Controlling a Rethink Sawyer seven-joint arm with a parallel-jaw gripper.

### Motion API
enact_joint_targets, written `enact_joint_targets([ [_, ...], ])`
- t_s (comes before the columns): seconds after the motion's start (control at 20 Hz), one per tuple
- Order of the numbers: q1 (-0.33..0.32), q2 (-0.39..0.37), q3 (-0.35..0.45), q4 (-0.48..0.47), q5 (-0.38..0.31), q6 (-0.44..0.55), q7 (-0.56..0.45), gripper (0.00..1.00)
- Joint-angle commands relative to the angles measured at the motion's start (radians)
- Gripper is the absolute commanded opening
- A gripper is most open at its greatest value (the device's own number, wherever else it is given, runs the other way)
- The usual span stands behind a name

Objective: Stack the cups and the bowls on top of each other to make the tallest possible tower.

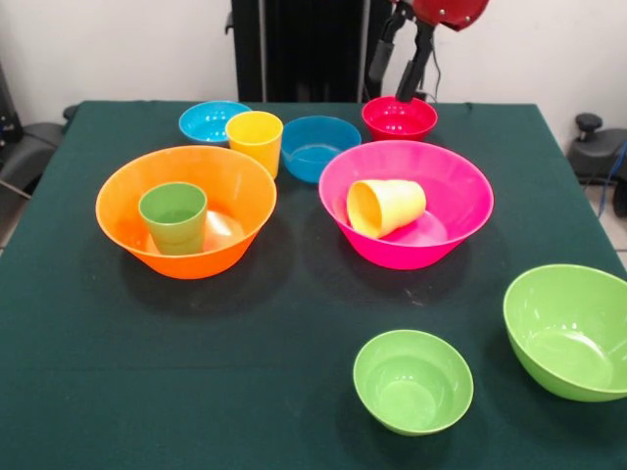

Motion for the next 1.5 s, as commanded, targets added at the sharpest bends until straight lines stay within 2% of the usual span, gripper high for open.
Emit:
enact_joint_targets([
  [0.05,0.019,0.084,0.105,-0.077,0.011,0.131,0.119,1.00],
  [0.4,0.036,0.135,0.084,-0.153,0.053,0.162,0.176,1.00],
  [0.85,0.046,0.177,0.057,-0.265,0.112,0.278,0.238,1.00],
  [1.5,0.048,0.258,0.007,-0.354,0.141,0.321,0.238,1.00],
])
